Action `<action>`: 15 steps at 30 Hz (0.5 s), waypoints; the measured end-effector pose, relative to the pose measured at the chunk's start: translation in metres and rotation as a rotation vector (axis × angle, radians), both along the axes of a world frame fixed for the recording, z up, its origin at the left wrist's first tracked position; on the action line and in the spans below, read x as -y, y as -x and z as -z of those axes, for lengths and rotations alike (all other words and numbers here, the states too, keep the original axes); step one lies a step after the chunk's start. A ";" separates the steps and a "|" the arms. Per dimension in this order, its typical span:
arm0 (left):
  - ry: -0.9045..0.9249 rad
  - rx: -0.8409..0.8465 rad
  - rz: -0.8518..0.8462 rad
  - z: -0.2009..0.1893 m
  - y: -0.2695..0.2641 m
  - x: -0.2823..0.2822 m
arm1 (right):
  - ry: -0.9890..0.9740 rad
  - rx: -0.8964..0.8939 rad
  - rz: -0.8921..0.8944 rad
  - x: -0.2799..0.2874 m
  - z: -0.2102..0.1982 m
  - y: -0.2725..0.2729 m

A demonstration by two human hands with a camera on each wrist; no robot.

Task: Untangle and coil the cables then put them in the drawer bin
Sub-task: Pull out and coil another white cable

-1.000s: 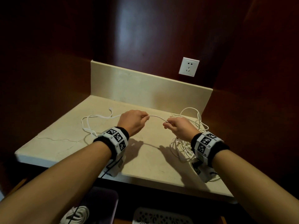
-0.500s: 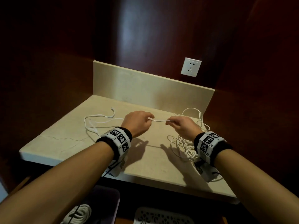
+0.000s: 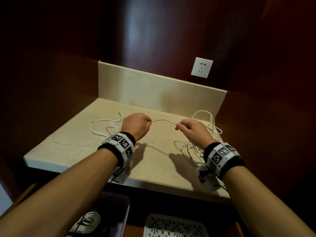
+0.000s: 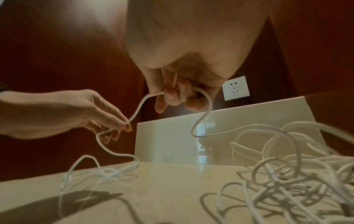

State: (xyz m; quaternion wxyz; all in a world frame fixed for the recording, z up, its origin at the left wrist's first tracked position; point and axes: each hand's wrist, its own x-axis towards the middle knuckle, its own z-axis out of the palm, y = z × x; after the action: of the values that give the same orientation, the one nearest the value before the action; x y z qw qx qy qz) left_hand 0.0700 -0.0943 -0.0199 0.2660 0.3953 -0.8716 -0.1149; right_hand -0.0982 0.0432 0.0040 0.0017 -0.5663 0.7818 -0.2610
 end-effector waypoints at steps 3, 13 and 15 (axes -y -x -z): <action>-0.033 -0.018 -0.003 0.001 -0.001 -0.008 | 0.047 0.057 0.033 0.000 0.008 -0.012; -0.218 -0.201 0.253 0.010 -0.011 -0.033 | -0.009 0.140 0.162 -0.012 0.026 -0.037; -0.186 -0.165 0.224 0.010 -0.013 -0.034 | -0.019 0.154 0.174 -0.012 0.029 -0.044</action>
State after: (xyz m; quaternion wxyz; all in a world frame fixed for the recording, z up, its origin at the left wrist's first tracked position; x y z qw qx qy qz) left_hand 0.0831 -0.0603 -0.0303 0.2845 0.3077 -0.8711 -0.2559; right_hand -0.0546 0.0556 -0.0247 0.0445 -0.4746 0.8278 -0.2957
